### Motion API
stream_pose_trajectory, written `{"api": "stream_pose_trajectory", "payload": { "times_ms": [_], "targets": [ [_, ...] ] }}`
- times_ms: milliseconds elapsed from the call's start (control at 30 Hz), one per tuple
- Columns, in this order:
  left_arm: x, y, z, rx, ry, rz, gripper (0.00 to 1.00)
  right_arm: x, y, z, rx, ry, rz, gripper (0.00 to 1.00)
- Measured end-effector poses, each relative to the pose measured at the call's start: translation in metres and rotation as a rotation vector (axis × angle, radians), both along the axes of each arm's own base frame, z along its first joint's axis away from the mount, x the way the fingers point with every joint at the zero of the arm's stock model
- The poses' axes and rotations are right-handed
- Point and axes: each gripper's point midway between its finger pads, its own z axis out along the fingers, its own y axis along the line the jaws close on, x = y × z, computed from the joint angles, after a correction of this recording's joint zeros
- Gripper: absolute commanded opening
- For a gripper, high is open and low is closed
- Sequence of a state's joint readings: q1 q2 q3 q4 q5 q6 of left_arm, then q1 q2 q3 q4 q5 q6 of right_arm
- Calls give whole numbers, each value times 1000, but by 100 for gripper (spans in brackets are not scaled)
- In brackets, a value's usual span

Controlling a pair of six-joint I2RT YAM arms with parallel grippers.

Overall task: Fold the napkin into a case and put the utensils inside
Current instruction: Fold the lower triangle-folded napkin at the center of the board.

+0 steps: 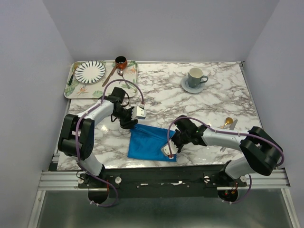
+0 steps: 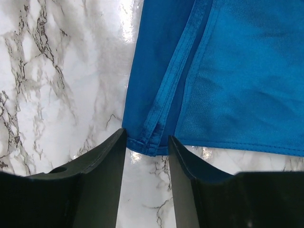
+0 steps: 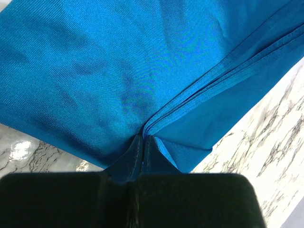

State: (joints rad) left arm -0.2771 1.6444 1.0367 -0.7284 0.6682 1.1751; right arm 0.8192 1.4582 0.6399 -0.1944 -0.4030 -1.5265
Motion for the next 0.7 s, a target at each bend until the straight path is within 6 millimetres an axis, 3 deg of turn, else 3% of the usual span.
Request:
{"api": "stream_pose_trajectory", "payload": {
  "times_ms": [133, 367, 467, 700],
  "targets": [
    [1, 0, -3, 9, -6, -6, 37, 0, 0, 1, 3, 2, -5, 1],
    [0, -1, -5, 19, -16, -25, 8, 0, 0, 6, 16, 5, -24, 1],
    [-2, 0, -5, 22, -9, -29, 2, 1, 0, 10, 28, 7, -46, 1],
    [-12, 2, 12, 17, -23, -27, 0, 1, 0, 31, 80, -1, -90, 1]
  ]
}}
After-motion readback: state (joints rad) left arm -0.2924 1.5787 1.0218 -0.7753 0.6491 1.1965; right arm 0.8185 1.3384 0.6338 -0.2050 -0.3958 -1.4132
